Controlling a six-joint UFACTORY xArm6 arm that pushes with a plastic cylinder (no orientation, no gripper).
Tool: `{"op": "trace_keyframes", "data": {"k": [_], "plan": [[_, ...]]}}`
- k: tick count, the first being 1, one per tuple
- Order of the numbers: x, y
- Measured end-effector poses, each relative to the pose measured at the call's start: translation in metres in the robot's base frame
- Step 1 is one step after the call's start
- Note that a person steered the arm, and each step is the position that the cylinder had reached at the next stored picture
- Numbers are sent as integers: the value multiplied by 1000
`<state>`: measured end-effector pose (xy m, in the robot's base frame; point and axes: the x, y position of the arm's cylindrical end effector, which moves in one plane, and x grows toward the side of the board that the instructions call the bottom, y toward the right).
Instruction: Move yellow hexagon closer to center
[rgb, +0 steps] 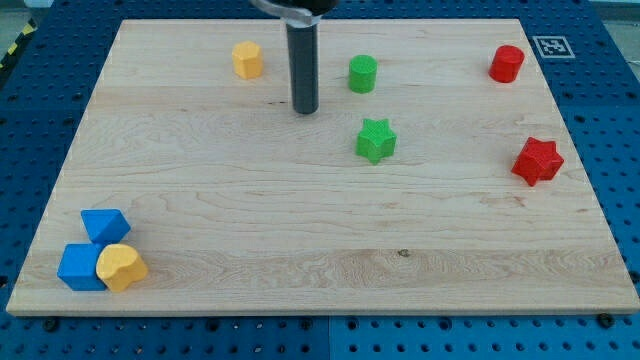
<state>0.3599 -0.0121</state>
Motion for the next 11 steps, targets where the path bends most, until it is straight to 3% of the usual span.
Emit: {"op": "trace_keyframes", "data": {"k": [2,4,6,8,9,11], "plan": [[-67,12],[-103,-4],[-93,-72],[-99,-100],[-75,-103],[-68,-103]]}}
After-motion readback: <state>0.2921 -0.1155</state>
